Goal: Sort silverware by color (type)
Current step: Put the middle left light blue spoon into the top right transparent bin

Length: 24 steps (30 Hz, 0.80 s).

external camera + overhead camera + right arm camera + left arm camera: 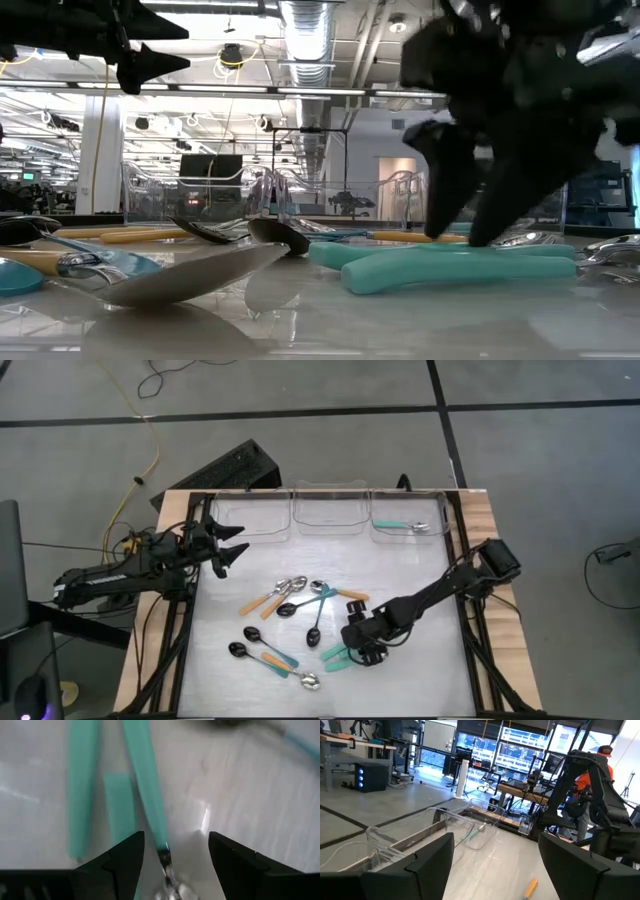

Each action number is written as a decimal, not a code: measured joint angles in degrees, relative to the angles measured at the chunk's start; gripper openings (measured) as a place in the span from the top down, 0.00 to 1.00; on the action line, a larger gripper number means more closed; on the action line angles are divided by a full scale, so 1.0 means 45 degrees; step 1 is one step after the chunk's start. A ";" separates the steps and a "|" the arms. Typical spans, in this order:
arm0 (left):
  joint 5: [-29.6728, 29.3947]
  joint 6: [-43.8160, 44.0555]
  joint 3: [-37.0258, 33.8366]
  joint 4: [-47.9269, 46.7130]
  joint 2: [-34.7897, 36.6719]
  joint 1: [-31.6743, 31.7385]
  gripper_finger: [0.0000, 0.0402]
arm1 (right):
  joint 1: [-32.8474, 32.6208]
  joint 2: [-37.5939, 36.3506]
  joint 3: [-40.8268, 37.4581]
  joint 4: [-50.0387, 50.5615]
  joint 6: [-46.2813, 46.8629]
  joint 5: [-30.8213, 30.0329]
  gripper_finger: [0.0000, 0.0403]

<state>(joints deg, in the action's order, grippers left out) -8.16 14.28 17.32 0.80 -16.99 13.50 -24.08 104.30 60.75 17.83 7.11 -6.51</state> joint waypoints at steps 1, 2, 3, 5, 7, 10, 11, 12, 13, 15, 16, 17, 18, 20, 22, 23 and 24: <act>0.0000 0.0000 0.0000 0.0005 0.0000 -0.0005 0.31 | 0.0015 -0.0006 0.0010 0.0027 0.0000 -0.0069 0.38; 0.0000 0.0000 0.0000 0.0011 0.0004 -0.0002 0.31 | 0.0015 -0.0011 -0.0001 0.0140 0.0006 -0.0152 0.38; 0.0000 0.0000 0.0000 0.0011 0.0005 0.0000 0.31 | 0.0015 -0.0011 -0.0036 0.0295 0.0019 -0.0207 0.38; 0.0000 0.0000 0.0000 0.0012 0.0000 -0.0002 0.31 | 0.0018 -0.0011 -0.0041 0.0251 0.0019 -0.0206 0.38; 0.0000 0.0000 0.0000 0.0010 0.0002 -0.0003 0.31 | 0.0019 0.0106 -0.0012 0.0149 0.0028 -0.0168 0.39; 0.0000 0.0005 0.0000 -0.0005 0.0005 -0.0004 0.31 | 0.0007 0.0381 -0.0031 0.0110 0.0095 0.0033 0.40; 0.0001 0.0005 0.0000 -0.0010 0.0005 -0.0001 0.31 | 0.0020 0.0492 -0.0013 -0.0074 0.0096 0.0095 0.40; 0.0001 0.0005 0.0000 -0.0010 0.0001 0.0000 0.31 | 0.0027 0.0552 0.0010 -0.0165 0.0094 0.0146 0.40; 0.0005 0.0005 0.0000 -0.0013 0.0000 -0.0003 0.31 | 0.0019 0.0552 0.0005 -0.0142 0.0015 0.0192 0.40; 0.0002 0.0005 0.0000 -0.0009 0.0005 0.0000 0.31 | 0.0019 0.0578 0.0006 -0.0170 0.0009 0.0270 0.41; 0.0000 0.0006 0.0000 -0.0015 0.0004 0.0000 0.31 | 0.0024 0.0586 0.0008 -0.0158 0.0029 0.0279 0.42; 0.0000 0.0010 0.0000 -0.0015 0.0000 0.0000 0.31 | 0.0024 0.0584 0.0010 -0.0103 0.0037 0.0267 0.43; 0.0005 0.0010 0.0000 -0.0015 0.0005 -0.0005 0.31 | 0.0034 0.0561 0.0010 -0.0051 0.0045 0.0255 0.46; 0.0000 0.0015 0.0000 -0.0015 0.0005 0.0000 0.31 | 0.0034 0.0547 0.0005 0.0050 0.0092 0.0183 0.52; 0.0004 0.0015 0.0000 -0.0015 0.0005 -0.0003 0.31 | 0.0032 0.0547 0.0000 0.0131 0.0100 0.0168 0.61; 0.0000 0.0018 0.0000 -0.0015 0.0003 0.0000 0.31 | 0.0035 0.0547 0.0000 0.0163 0.0158 0.0161 0.65; 0.0006 0.0030 0.0000 -0.0015 0.0005 -0.0005 0.31 | 0.0053 0.0547 0.0000 0.0184 0.0246 0.0133 0.70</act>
<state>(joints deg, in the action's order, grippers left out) -8.14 14.42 17.32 0.73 -16.97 13.47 -23.84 106.76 60.75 18.65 8.22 -5.92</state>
